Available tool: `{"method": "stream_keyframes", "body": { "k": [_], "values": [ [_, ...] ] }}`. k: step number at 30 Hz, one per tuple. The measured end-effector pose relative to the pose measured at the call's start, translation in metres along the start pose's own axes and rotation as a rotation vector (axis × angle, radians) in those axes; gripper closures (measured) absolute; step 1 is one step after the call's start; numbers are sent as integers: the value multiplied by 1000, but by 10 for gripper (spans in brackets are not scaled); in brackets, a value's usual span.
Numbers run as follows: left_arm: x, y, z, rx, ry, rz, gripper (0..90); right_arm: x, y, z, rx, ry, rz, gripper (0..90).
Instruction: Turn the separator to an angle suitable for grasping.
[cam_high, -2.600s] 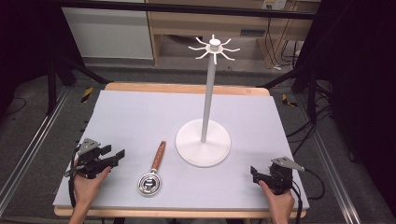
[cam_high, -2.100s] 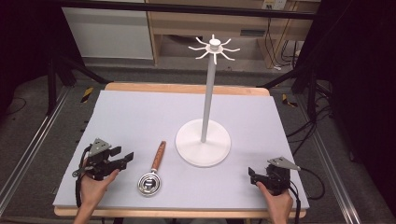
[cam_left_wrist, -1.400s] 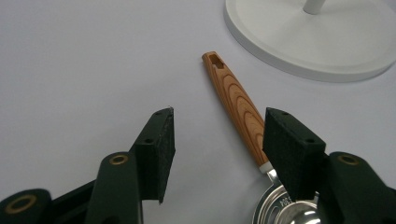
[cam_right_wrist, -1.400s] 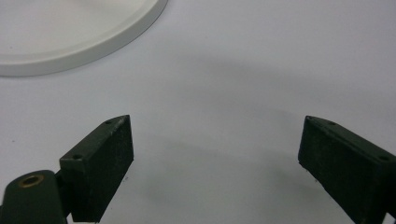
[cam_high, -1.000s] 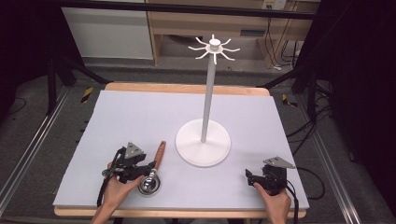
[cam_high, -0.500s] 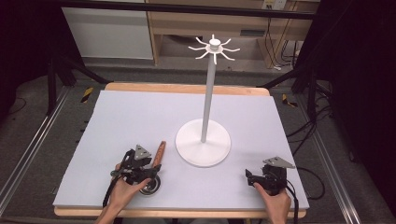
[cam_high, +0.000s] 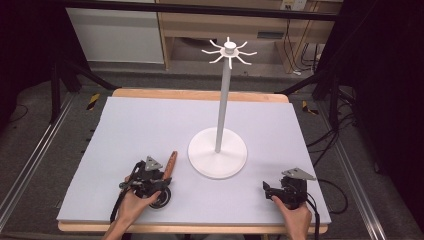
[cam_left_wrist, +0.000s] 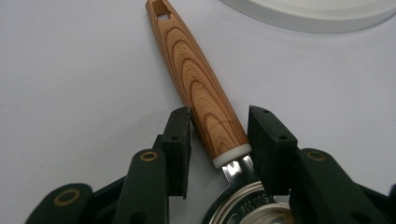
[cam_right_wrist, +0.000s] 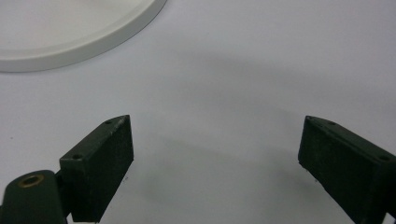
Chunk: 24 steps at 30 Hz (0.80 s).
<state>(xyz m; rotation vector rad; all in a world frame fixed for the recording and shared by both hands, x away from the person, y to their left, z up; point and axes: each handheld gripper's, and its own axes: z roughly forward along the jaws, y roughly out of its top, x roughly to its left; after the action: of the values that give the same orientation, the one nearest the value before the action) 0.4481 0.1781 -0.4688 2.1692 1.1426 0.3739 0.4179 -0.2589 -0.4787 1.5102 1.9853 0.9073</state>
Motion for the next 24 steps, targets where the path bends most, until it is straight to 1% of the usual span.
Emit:
{"method": "stream_keyframes", "body": {
  "k": [6, 8, 13, 18, 20, 24],
  "values": [
    [3, -1, -2, 7, -6, -4, 616, 0, 0, 0, 0, 4, -1, 109],
    [3, 0, -3, 9, -2, -4, 630, -1, 0, 0, 0, 0, -8, 109],
    [8, -1, -6, 10, 9, -7, 652, -1, 0, 0, 1, 1, -8, 109],
    [9, -2, -7, 18, 15, 7, 665, -1, 0, 0, 2, 2, -8, 109],
    [9, -2, -9, 32, 20, 26, 671, -1, 0, 0, 4, 3, -8, 108],
    [11, -3, -11, 38, 20, 33, 676, -1, 0, 0, 7, 5, -2, 108]
  ]
}}
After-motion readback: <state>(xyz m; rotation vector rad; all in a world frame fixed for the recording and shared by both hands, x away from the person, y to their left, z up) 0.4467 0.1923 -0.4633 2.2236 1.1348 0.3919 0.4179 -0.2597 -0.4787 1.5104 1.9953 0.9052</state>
